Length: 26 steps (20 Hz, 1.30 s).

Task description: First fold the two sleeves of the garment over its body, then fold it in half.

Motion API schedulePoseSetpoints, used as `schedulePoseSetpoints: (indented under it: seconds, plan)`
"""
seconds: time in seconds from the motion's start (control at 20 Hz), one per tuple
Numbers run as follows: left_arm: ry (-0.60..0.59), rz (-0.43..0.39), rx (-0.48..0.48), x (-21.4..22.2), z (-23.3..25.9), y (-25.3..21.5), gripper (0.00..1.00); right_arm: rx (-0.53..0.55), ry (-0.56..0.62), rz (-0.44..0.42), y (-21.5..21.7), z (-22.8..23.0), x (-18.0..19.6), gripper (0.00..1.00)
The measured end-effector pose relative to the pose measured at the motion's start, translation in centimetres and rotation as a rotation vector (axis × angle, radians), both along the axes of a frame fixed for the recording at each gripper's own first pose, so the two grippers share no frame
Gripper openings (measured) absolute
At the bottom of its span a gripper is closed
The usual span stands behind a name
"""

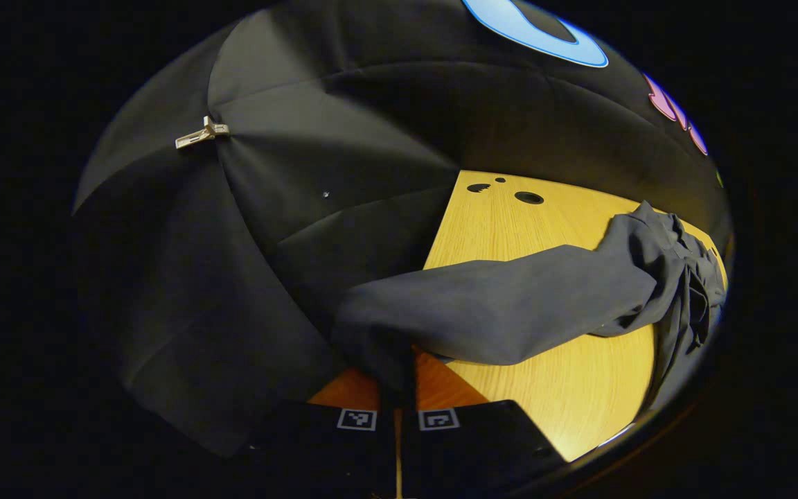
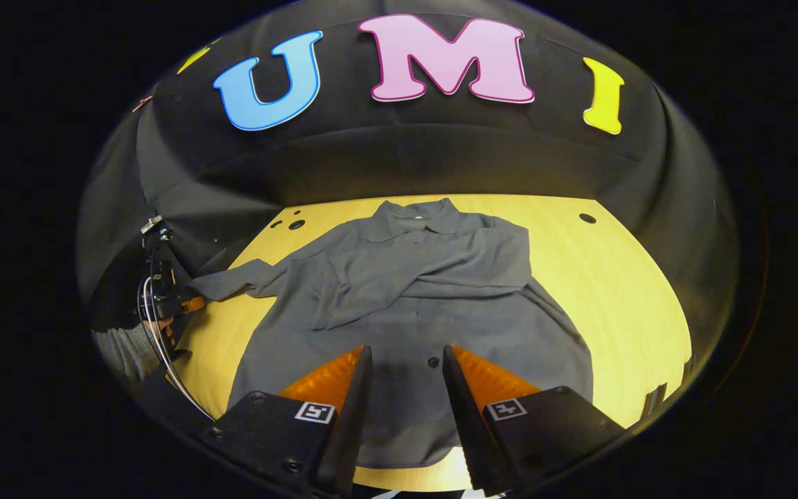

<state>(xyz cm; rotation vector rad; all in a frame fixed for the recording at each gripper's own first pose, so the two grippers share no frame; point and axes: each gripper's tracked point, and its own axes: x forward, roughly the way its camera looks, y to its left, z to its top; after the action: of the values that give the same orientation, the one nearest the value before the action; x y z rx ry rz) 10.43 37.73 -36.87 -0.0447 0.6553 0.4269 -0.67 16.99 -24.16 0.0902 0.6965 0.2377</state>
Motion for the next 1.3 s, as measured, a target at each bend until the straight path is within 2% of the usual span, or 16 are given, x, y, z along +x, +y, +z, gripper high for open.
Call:
schedulePoseSetpoints:
  seconds: [0.05, 0.3, 0.45, 0.6, 0.9, 1.3]
  plan:
    - [-0.022, 0.009, -0.001, 0.0, 0.8, -0.3, 0.06, 0.000, -0.004, 0.007, -0.5, 0.1, -0.1, 0.64]
    - [-0.133, 0.026, 0.069, 0.2, 7.0, -2.1, 0.06, 0.021, 0.010, 0.017, -3.4, 0.0, 0.0, 0.64]
    - [-0.246, 0.002, 0.076, 1.2, 12.3, -5.8, 0.05, 0.021, 0.023, 0.012, -5.8, -0.7, 0.2, 0.64]
    - [-0.310, -0.028, 0.057, 2.1, 15.9, -10.0, 0.05, 0.034, 0.033, 0.000, -7.8, -1.3, 0.5, 0.64]
    - [-0.443, -0.140, 0.008, 5.0, 22.5, -19.2, 0.05, 0.036, 0.028, -0.017, -12.0, -1.7, 0.7, 0.64]
    - [-0.447, -0.331, -0.024, 8.2, 23.9, -33.1, 0.05, 0.062, 0.027, -0.056, -16.6, -2.3, 0.3, 0.64]
